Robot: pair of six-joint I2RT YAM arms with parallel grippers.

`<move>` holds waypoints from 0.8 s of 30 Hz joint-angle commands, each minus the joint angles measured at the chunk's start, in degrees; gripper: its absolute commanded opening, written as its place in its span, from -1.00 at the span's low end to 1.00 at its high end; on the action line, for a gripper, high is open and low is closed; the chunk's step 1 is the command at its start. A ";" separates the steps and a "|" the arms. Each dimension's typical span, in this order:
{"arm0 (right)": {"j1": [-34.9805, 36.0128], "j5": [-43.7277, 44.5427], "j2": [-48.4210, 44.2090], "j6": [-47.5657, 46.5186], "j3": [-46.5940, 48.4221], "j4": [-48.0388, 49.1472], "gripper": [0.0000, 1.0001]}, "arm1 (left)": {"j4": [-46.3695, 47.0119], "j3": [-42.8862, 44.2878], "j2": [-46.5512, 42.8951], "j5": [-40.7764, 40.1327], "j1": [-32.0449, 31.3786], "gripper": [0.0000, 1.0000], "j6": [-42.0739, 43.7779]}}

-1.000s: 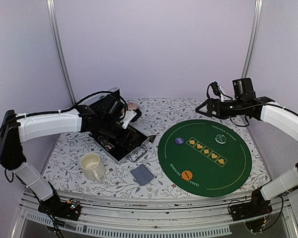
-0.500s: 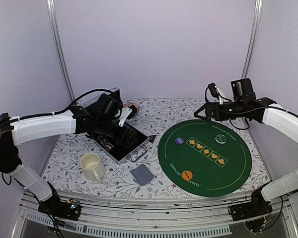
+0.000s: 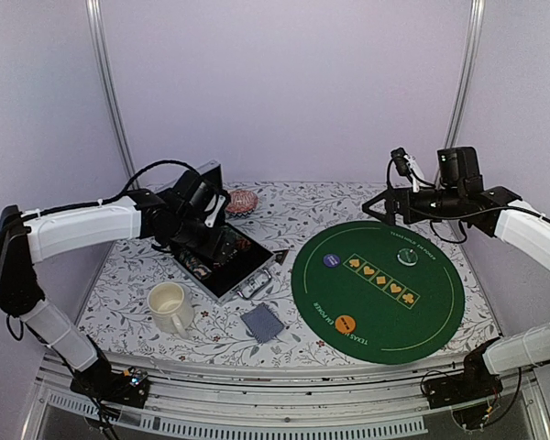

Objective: Distribute texas hold em gaming equipment
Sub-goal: Pick up the pile of poker chips from the chip case.

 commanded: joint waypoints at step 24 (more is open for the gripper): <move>0.35 0.47 0.51 -0.18 -0.48 1.19 0.98 | -5.94 0.56 15.82 -4.67 4.11 0.20 5.13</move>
